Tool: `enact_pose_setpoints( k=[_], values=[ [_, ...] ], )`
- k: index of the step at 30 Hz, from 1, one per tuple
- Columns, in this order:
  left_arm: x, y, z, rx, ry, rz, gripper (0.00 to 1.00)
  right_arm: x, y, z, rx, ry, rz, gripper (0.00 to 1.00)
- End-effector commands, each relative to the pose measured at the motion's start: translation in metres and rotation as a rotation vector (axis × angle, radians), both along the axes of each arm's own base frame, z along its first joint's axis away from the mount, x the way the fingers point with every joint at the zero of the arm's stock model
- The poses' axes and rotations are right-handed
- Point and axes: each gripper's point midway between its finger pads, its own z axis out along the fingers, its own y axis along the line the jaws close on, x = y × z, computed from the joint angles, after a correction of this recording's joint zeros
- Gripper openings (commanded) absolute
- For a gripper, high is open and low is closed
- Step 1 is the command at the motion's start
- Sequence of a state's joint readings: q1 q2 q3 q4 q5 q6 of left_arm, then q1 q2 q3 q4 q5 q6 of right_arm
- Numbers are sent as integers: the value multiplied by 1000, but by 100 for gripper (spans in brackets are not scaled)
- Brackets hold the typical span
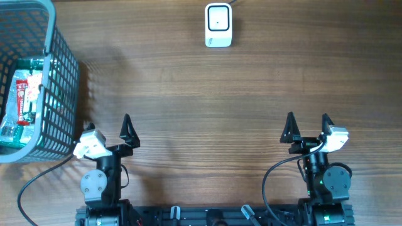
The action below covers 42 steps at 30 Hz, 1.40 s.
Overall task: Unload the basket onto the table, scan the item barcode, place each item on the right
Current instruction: 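Move the left gripper toward the grey basket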
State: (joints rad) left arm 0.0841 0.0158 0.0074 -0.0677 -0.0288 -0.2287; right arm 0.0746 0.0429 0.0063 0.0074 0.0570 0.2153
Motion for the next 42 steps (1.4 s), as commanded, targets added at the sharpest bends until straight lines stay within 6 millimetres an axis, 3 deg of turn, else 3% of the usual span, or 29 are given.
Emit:
enact_pose_setpoints(
  k=[1,42],
  values=[
    [0,1,-2,19,11,7,100,0,-3,0,-5,1,-14,100],
    [0,1,-2,50,13,4,100,0,-3,0,-6,1,-14,100]
  ],
)
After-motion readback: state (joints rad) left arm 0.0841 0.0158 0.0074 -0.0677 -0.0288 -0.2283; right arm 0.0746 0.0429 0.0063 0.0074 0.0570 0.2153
